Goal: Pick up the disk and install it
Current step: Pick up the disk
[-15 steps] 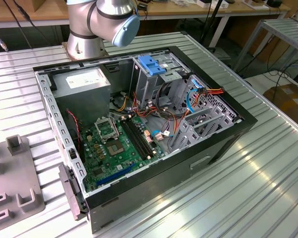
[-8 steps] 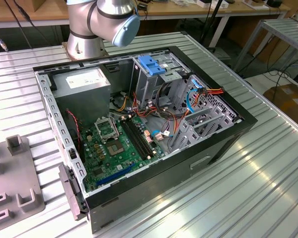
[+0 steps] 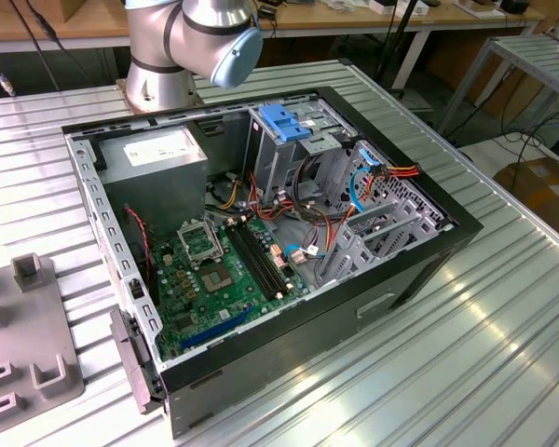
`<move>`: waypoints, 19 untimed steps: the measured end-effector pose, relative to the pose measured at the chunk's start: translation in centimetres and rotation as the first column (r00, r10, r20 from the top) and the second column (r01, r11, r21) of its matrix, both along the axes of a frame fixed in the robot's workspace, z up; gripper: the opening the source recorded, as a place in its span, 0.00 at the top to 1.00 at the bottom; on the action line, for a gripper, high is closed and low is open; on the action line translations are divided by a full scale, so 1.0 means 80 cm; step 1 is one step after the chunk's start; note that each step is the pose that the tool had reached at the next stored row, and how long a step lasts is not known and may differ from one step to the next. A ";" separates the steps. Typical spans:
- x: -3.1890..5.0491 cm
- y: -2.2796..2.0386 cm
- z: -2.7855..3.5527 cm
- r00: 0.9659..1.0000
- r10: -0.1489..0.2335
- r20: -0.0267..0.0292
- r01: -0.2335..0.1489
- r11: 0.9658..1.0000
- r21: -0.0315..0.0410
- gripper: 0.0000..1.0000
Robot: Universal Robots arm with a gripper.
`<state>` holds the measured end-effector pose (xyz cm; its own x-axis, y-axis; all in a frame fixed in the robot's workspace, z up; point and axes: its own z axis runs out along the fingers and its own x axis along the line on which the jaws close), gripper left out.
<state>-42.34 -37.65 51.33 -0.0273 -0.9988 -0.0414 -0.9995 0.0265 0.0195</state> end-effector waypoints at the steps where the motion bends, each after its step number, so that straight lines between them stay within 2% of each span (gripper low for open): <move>1: 0.001 0.0000 0.0000 1.000 0.000 0.000 0.000 1.000 0.000 0.63; 19: 0.024 0.0000 0.0000 1.000 0.000 0.000 0.000 1.000 0.000 0.63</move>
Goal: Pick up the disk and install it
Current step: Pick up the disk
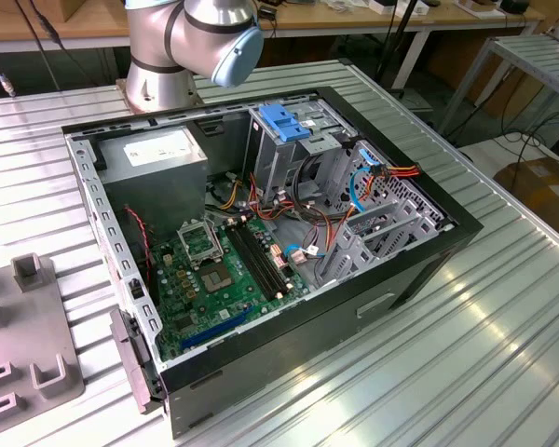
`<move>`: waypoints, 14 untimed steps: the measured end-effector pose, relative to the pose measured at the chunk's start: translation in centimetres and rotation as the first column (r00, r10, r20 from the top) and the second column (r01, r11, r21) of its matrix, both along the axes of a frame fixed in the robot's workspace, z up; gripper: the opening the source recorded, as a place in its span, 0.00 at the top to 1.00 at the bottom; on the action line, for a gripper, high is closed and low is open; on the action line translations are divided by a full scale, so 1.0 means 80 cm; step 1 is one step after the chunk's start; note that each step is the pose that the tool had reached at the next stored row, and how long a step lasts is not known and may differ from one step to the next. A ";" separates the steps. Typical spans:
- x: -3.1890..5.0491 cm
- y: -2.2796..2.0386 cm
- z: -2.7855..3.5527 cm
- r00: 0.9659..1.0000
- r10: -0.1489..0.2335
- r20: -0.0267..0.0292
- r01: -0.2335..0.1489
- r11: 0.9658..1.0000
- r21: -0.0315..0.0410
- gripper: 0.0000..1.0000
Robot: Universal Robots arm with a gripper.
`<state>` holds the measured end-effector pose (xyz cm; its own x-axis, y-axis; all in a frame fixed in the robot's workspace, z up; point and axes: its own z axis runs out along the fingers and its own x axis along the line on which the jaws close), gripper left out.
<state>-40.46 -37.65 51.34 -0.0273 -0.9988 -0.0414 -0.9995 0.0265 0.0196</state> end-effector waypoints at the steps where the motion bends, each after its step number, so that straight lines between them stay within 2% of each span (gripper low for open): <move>1: 0.001 0.0000 0.0000 1.000 0.000 0.000 0.000 1.000 0.000 0.63; 14: 0.017 0.0000 0.0000 1.000 0.000 0.000 0.000 1.000 0.000 0.63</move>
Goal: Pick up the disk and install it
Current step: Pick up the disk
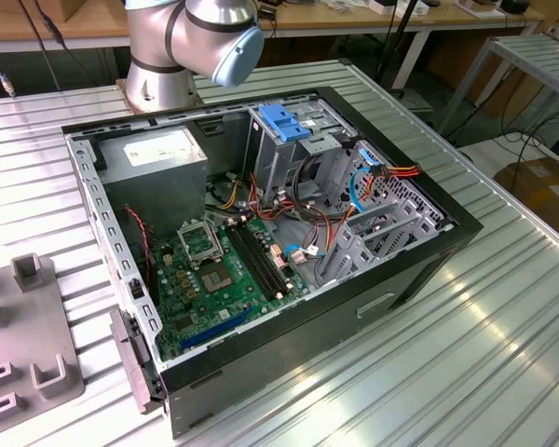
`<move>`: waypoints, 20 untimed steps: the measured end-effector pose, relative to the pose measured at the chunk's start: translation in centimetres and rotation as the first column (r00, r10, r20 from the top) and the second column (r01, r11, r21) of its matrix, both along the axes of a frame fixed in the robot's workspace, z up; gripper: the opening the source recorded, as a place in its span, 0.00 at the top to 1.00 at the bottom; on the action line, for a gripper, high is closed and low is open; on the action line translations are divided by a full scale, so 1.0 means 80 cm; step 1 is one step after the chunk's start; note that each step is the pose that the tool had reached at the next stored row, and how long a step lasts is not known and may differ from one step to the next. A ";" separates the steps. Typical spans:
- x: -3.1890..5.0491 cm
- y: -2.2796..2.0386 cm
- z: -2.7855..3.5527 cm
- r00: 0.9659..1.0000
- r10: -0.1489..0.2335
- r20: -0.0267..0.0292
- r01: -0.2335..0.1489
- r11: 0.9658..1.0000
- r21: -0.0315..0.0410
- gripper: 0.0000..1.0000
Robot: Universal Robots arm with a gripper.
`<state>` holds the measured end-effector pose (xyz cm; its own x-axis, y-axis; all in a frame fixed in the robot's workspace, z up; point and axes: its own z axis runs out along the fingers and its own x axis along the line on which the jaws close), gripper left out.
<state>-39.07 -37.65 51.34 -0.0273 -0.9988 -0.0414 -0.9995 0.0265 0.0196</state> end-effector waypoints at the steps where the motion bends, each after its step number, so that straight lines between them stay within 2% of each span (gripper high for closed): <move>1: 0.001 0.0000 0.0000 1.000 0.000 0.000 0.000 1.000 0.000 0.63; 8: 0.008 0.0000 0.0000 1.000 0.000 0.000 0.000 1.000 0.000 0.63; 20: 0.029 0.0000 0.0000 1.000 0.000 0.000 0.000 1.000 0.000 0.63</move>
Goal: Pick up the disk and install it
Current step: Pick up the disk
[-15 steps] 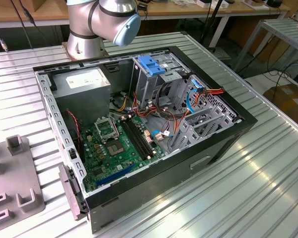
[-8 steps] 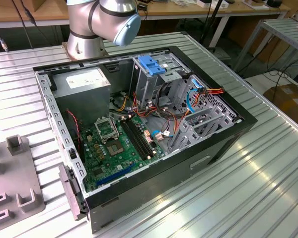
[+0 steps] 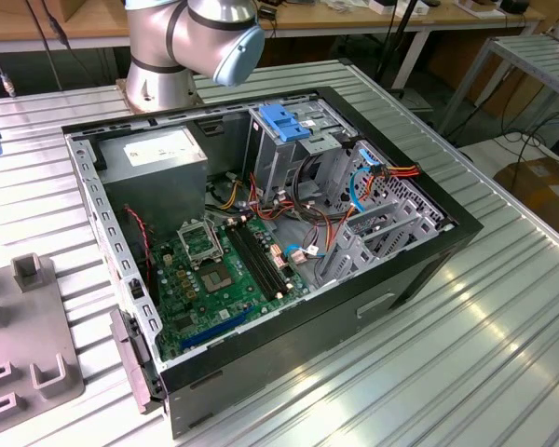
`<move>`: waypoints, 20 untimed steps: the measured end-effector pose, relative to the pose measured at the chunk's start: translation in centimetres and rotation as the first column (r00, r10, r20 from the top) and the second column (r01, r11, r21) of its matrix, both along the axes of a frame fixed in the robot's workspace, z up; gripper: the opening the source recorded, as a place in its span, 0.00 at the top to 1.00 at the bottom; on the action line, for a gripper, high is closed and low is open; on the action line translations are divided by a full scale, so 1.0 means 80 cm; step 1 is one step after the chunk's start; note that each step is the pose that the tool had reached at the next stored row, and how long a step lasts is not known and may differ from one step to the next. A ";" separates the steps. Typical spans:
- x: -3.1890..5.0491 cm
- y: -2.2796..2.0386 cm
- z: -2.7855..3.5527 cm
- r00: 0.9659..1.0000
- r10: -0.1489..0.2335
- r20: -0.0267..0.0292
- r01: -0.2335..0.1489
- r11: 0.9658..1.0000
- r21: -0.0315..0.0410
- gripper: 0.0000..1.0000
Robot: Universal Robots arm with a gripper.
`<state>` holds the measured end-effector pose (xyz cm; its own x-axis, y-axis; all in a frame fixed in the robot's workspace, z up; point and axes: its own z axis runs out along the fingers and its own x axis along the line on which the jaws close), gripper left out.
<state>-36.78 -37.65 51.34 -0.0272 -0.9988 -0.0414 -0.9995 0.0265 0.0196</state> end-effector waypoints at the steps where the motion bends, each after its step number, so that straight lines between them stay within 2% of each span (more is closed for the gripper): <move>1: 0.001 0.0000 0.0000 1.000 0.000 0.000 0.000 1.000 0.000 0.63; 20: 0.028 0.0000 0.0000 1.000 0.000 0.000 0.000 1.000 0.000 0.63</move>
<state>-34.54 -37.65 51.34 -0.0273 -0.9988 -0.0414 -0.9995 0.0265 0.0196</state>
